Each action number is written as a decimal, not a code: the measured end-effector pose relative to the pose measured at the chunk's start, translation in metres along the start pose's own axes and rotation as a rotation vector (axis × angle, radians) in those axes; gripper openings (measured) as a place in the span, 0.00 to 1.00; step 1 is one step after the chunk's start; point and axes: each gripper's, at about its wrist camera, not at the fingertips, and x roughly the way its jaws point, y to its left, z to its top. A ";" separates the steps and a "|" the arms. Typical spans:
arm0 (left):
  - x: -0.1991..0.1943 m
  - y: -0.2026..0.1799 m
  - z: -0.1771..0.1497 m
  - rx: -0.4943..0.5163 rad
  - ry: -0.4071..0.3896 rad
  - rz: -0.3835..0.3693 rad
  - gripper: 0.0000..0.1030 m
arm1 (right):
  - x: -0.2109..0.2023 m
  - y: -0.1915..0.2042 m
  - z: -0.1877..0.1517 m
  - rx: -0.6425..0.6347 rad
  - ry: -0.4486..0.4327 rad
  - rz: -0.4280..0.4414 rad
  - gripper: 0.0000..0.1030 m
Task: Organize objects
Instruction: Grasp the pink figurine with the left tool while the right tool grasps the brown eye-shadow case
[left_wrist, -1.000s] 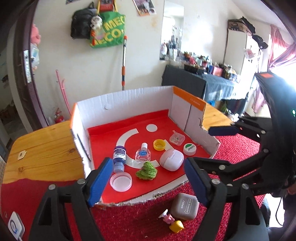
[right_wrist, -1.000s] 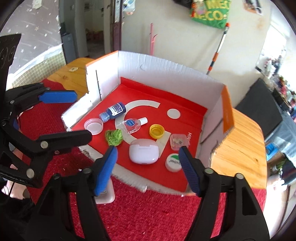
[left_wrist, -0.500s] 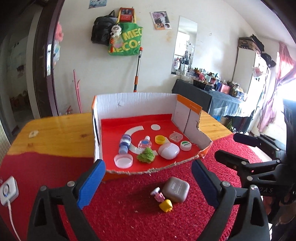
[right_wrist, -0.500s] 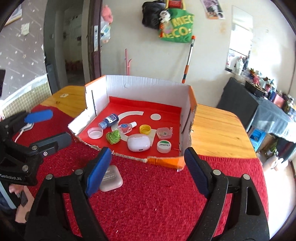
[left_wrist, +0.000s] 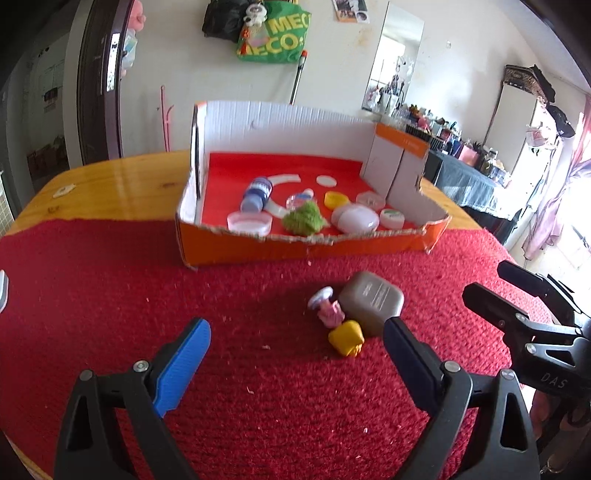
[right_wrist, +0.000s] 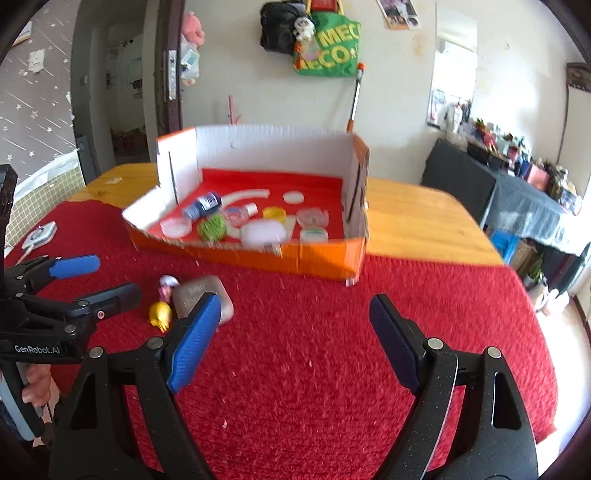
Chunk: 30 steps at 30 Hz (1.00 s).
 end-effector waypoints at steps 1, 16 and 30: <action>0.003 0.000 -0.001 0.002 0.010 0.001 0.93 | 0.002 -0.001 -0.003 0.008 0.007 0.002 0.80; 0.024 0.006 0.003 0.030 0.114 0.055 0.94 | 0.017 -0.005 -0.009 0.018 0.051 0.027 0.80; 0.020 0.044 0.013 0.049 0.103 0.088 0.94 | 0.053 0.033 0.000 -0.053 0.164 0.175 0.80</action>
